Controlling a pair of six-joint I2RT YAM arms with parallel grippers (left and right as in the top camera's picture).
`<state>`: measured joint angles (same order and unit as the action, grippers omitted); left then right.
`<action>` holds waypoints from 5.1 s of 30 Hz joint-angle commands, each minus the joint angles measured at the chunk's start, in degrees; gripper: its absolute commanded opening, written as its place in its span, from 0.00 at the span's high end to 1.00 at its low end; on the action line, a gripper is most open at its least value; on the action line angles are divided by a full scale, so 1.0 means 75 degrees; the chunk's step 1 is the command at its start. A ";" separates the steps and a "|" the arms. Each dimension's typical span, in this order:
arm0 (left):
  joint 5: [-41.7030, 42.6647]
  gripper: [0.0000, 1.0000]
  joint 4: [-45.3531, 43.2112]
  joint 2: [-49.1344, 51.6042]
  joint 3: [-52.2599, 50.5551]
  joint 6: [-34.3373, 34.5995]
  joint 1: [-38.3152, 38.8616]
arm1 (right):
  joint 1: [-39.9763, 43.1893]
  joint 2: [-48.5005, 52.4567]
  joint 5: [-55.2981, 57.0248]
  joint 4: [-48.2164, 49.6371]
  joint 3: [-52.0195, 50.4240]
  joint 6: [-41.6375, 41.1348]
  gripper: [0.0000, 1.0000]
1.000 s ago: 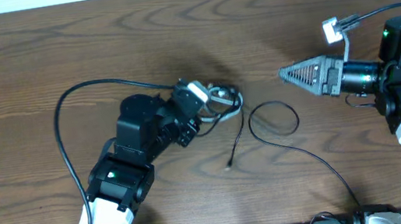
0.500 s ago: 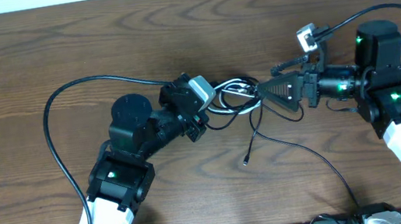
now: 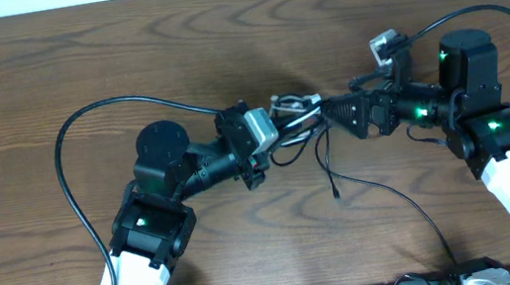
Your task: Untangle cables
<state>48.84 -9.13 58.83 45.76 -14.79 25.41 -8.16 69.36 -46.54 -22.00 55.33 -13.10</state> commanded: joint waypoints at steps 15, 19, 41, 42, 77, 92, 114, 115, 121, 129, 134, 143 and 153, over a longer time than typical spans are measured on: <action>0.2454 0.92 -0.0256 -0.0015 0.0073 0.0070 0.0006 | -0.0026 0.0041 -0.0294 0.0134 0.0050 -0.0154 0.01; 0.2162 0.92 -0.0256 -0.0015 0.0073 0.0070 0.0006 | -0.0026 0.0041 -0.1416 0.0166 0.0050 0.0778 0.01; -0.1731 0.92 -0.0230 -0.0015 0.0073 0.1075 0.0000 | -0.0023 0.0041 -0.1411 -0.0644 0.0047 0.1935 0.01; -0.1816 0.92 -0.0219 -0.0015 0.0073 0.1078 0.0000 | -0.0023 0.0041 -0.1408 -0.0644 0.0050 0.1938 0.01; -0.1568 0.92 -0.0055 0.0405 0.0073 0.2072 0.0082 | -0.0017 0.0041 -0.1285 -0.0606 0.0050 0.1900 0.01; -0.1568 0.92 0.0143 0.0157 0.0073 0.1530 0.0093 | 0.0379 0.0038 0.2331 -0.1011 0.0050 -0.1037 0.01; -0.1163 0.92 0.0274 0.0172 0.0073 0.1311 0.0105 | 0.0221 0.0041 -0.1037 -0.0052 0.0050 0.0548 0.01; -0.1160 0.92 0.0192 0.0172 0.0073 0.1343 0.0111 | 0.0172 0.0041 -0.1029 -0.0006 0.0050 0.0606 0.01; -0.1163 0.92 -0.0023 0.0172 0.0073 0.1378 0.0361 | 0.0009 0.0041 -0.0574 0.0047 0.0050 0.0551 0.00; -0.1166 0.92 0.0003 0.0172 0.0073 0.1376 0.0495 | 0.0012 0.0041 -0.0554 0.0052 0.0050 0.0525 0.01; -0.1084 0.92 -0.0006 0.0172 0.0073 0.1378 0.0495 | 0.0009 0.0041 -0.0548 0.0050 0.0050 0.0527 0.01; -0.0061 0.92 -0.0962 0.0172 0.0073 0.1501 0.0495 | -0.0047 0.0041 -0.0245 -0.0017 0.0050 0.0527 0.01; -0.0020 0.92 -0.1134 0.0187 0.0073 0.1792 0.0507 | -0.0181 0.0041 -0.0239 0.0058 0.0050 0.0527 0.01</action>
<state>46.65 -16.95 60.86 45.74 -2.92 28.80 -8.91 69.49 -48.14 -21.96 55.33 -9.98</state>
